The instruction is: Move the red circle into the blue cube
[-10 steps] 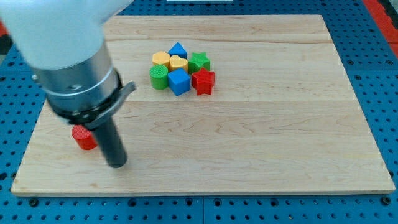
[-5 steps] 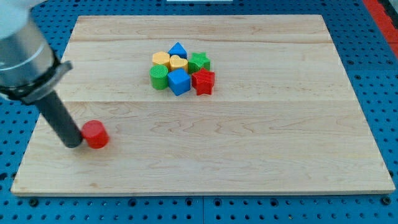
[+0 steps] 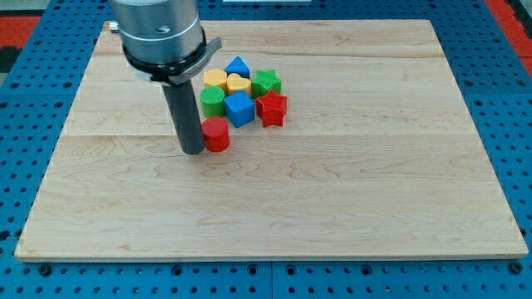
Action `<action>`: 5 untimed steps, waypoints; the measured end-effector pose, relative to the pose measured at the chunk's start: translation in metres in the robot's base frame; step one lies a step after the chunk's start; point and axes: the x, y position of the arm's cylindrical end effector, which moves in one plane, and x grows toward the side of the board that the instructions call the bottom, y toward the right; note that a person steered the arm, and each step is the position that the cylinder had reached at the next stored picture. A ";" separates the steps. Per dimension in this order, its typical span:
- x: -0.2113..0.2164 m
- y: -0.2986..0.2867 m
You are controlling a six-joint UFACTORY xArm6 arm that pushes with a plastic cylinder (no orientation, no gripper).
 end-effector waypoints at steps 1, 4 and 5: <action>0.020 0.014; -0.019 0.025; -0.005 0.038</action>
